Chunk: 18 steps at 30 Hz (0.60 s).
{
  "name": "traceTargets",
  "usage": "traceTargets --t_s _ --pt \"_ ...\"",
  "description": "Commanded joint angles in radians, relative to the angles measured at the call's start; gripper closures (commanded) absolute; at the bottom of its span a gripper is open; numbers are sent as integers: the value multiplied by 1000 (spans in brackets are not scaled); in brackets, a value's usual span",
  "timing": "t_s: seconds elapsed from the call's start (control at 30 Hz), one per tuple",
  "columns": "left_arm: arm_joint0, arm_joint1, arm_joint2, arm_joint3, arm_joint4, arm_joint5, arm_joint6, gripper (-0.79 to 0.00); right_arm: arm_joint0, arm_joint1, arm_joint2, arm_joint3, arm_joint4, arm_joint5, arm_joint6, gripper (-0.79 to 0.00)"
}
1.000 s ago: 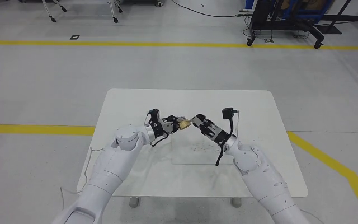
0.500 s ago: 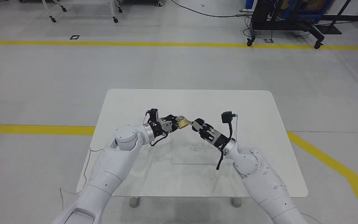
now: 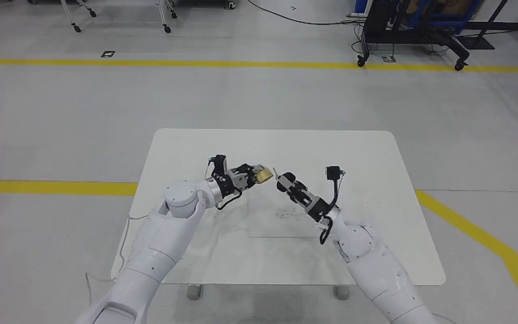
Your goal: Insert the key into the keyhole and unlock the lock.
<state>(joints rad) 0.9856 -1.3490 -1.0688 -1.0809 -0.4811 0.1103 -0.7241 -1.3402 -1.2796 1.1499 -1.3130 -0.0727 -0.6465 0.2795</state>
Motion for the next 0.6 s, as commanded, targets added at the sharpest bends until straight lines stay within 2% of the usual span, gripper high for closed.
traceTargets --t_s 0.0,0.13,0.23,0.57 --pt "2 1 -1 -4 6 -7 7 0 -8 1 0 -3 97 12 49 0" --pt "7 2 -3 -12 18 -20 16 0 -17 6 5 -13 250 99 188 0" --pt "8 3 -4 -18 28 -34 17 0 -21 9 9 -22 303 140 243 0" --pt "14 4 -6 -28 45 -49 24 0 -24 10 5 -33 388 216 310 0"
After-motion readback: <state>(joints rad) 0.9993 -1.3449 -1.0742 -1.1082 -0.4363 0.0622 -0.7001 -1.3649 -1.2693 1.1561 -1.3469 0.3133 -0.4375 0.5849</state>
